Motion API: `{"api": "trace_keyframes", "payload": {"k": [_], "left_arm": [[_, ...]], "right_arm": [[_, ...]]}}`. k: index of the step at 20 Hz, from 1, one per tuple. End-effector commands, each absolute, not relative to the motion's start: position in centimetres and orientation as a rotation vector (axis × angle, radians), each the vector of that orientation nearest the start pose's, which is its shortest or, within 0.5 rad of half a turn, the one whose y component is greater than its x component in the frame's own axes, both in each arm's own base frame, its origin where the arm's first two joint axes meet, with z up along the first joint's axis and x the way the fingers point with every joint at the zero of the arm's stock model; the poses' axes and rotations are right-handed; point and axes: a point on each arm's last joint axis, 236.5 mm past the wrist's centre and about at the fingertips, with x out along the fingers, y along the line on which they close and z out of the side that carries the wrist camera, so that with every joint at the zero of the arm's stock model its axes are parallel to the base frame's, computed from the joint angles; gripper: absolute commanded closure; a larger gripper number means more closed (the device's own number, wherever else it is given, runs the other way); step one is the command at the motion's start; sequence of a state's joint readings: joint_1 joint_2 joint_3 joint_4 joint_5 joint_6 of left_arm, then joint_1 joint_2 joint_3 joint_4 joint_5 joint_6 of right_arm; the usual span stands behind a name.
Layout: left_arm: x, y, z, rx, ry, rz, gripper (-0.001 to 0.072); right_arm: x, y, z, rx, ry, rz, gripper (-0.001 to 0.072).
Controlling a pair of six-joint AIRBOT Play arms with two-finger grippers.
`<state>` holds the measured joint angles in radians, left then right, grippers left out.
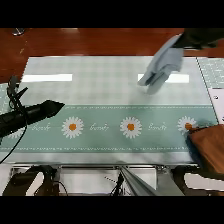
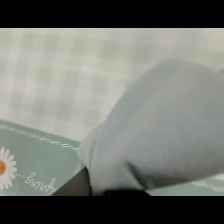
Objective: Fold the shirts.
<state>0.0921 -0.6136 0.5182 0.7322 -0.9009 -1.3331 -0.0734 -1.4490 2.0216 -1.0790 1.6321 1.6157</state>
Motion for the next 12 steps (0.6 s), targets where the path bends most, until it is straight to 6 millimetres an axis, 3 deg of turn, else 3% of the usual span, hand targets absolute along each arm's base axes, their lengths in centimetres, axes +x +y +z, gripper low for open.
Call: {"api": "trace_keyframes", "payload": {"k": [1,4,7,9,12], "left_arm": [[28.9,-11.1,6.2,-0.622,0.844,-0.360,0.0683],[28.9,-11.1,6.3,-0.622,0.843,-0.360,0.0682],[29.0,-11.1,6.3,-0.622,0.841,-0.358,0.0682],[29.0,-11.1,6.3,-0.622,0.841,-0.358,0.0682],[29.1,-11.0,6.3,-0.622,0.835,-0.354,0.0682]], "right_arm": [[37.8,0.5,25.3,0.402,1.079,0.170,0.0688],[33.9,-5.0,26.8,0.498,1.042,-0.014,0.0688],[29.6,-9.1,26.4,0.584,1.011,-0.195,0.0688],[26.1,-10.8,24.6,0.639,1.029,-0.318,0.0687],[19.7,-13.0,20.4,0.704,1.094,-0.555,0.0687]]}}
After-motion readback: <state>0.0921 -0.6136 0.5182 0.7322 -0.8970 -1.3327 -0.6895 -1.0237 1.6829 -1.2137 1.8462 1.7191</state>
